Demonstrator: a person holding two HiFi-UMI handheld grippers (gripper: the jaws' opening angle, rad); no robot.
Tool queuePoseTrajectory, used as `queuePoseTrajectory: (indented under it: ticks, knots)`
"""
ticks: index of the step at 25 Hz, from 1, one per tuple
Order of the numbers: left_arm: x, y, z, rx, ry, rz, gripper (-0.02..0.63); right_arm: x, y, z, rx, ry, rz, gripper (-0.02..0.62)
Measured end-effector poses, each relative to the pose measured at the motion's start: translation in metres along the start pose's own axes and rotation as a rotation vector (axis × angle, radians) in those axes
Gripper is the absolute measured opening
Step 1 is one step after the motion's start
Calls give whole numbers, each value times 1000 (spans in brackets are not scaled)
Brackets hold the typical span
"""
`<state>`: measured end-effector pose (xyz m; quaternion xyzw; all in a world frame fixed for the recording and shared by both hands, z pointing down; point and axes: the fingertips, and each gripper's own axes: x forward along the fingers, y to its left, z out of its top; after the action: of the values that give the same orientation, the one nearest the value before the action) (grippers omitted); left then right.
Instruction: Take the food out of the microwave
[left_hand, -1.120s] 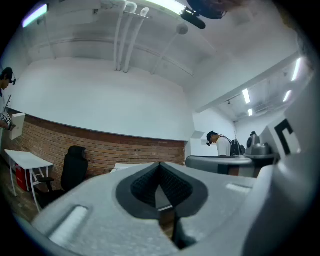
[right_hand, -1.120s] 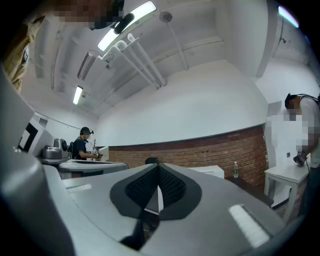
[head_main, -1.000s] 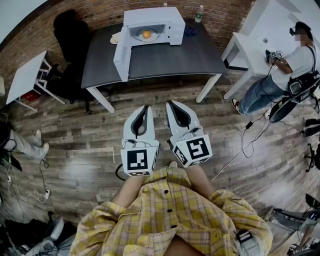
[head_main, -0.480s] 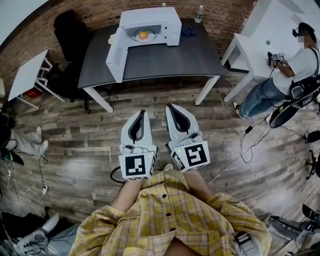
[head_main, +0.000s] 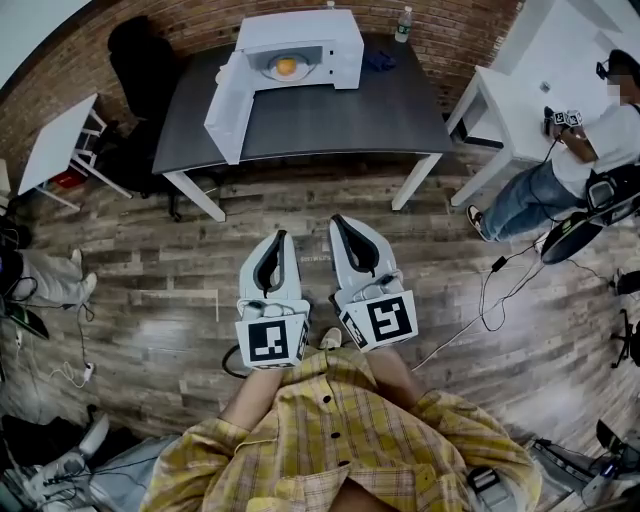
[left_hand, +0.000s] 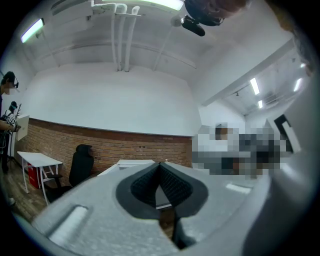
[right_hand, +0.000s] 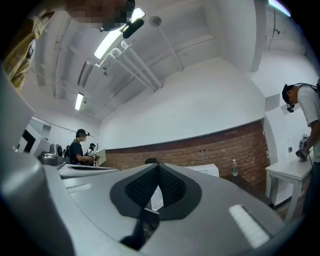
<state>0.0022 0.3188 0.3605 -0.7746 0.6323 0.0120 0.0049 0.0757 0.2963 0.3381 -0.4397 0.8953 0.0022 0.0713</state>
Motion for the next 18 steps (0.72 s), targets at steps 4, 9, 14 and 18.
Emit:
queuePoseTrajectory:
  ticks: [4,9,14,18]
  knots:
    - [23,5,-7,-15,5,-12,0,20,-11,-9,6,20,9,3]
    - [64,12,-9,-46,-11,-18,0,49,-35,-11,-8,25,9,3]
    - [107,24,-10,-47,-16,-23,0,88,-60,-15,-19,25,-4,3]
    - [147,45,-8,-57,-17,-19,0,126,-71,-16,-32,34,5,3]
